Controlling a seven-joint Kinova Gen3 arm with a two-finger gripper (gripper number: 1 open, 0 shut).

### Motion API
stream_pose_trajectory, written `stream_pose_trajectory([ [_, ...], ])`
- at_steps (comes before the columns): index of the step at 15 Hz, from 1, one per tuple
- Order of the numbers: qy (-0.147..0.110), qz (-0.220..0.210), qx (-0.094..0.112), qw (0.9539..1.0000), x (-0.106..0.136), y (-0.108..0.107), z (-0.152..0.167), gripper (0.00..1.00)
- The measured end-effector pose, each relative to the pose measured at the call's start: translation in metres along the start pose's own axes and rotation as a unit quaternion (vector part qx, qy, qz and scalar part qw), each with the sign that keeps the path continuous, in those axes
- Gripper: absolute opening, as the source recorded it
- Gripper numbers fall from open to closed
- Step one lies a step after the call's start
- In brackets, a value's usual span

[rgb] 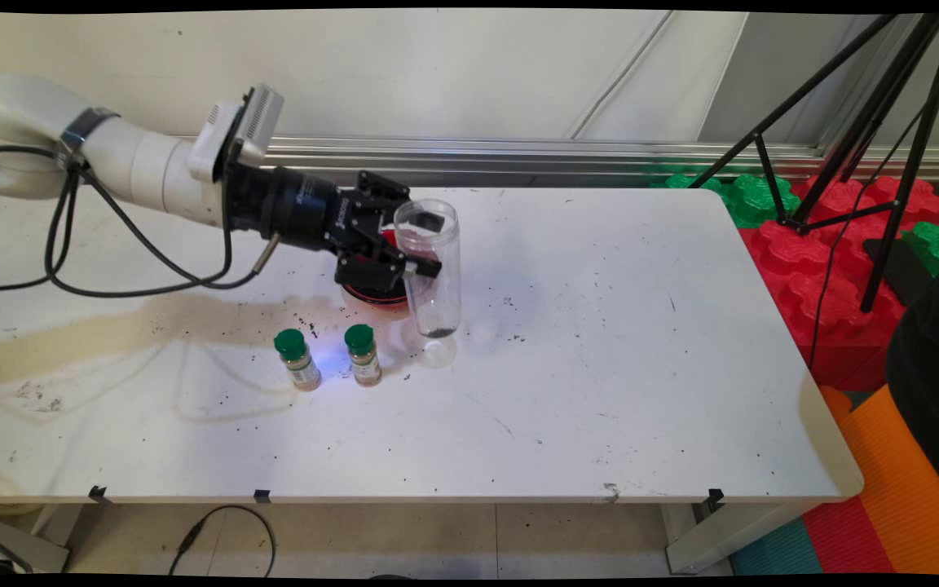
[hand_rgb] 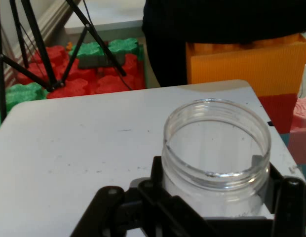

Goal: Place the picked object on the table

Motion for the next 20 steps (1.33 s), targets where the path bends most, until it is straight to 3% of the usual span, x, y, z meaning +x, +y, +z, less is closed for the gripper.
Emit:
stream_pose_trajectory([
  [20,-0.023,-0.028,-0.009,0.9993,-0.06,0.013,0.039,0.0],
])
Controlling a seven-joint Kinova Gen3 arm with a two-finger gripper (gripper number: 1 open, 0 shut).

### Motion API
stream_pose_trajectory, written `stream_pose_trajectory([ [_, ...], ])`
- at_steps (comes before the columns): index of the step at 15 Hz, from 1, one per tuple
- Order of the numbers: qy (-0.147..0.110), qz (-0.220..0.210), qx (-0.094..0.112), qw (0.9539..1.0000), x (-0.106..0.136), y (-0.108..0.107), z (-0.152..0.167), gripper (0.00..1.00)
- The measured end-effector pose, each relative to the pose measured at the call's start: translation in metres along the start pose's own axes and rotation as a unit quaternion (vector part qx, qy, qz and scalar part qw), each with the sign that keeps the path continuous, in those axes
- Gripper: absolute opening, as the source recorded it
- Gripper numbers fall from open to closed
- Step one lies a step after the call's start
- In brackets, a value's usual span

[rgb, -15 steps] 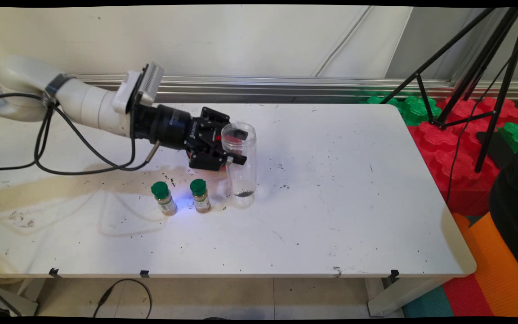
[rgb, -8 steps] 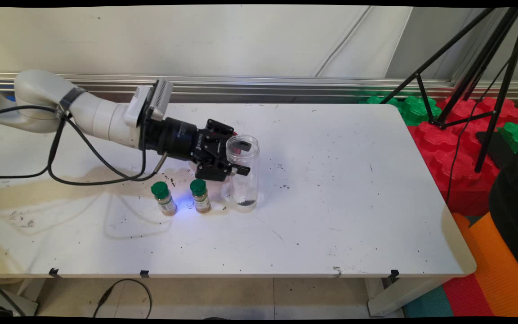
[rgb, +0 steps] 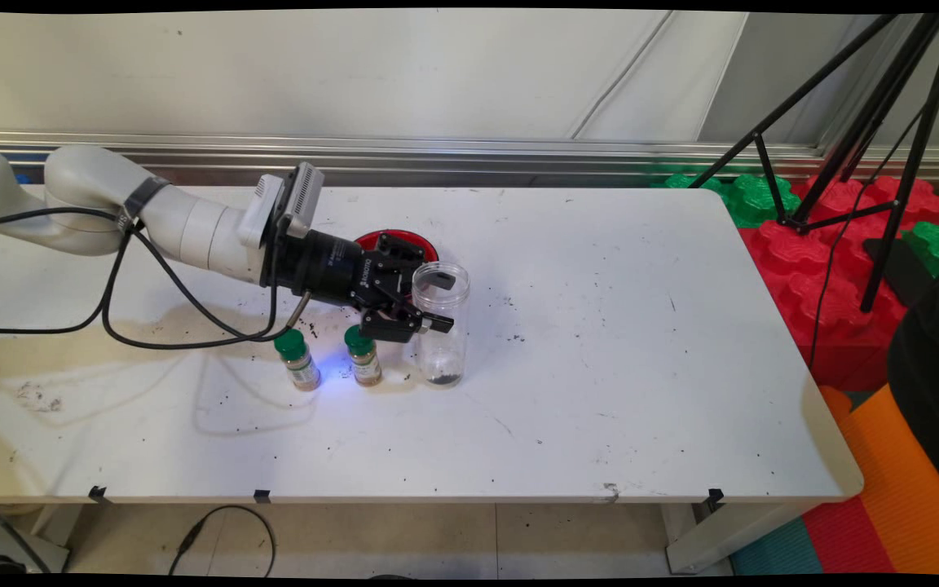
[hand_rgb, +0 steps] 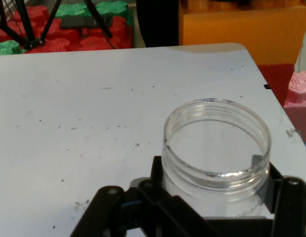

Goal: Place the picked object on the table

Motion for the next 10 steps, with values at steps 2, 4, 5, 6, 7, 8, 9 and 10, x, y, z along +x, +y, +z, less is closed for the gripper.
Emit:
stream_pose_trajectory([
  [2,-0.002,-0.001,0.0,1.0,-0.003,0.0,0.001,0.0],
  [4,-0.004,-0.002,0.0,1.0,-0.005,0.0,0.002,0.0],
  [5,-0.005,-0.002,0.0,1.0,-0.006,0.0,0.002,0.0],
  [6,-0.006,-0.003,0.001,1.0,-0.007,0.0,0.002,0.0],
  [7,-0.007,-0.003,0.001,1.0,-0.008,0.0,0.002,0.0],
  [8,-0.007,-0.004,0.001,1.0,-0.01,0.0,0.002,1.0],
  [9,-0.008,-0.004,0.001,1.0,-0.011,0.0,0.002,1.0],
  [10,-0.008,-0.005,0.001,1.0,-0.012,0.0,0.002,1.0],
])
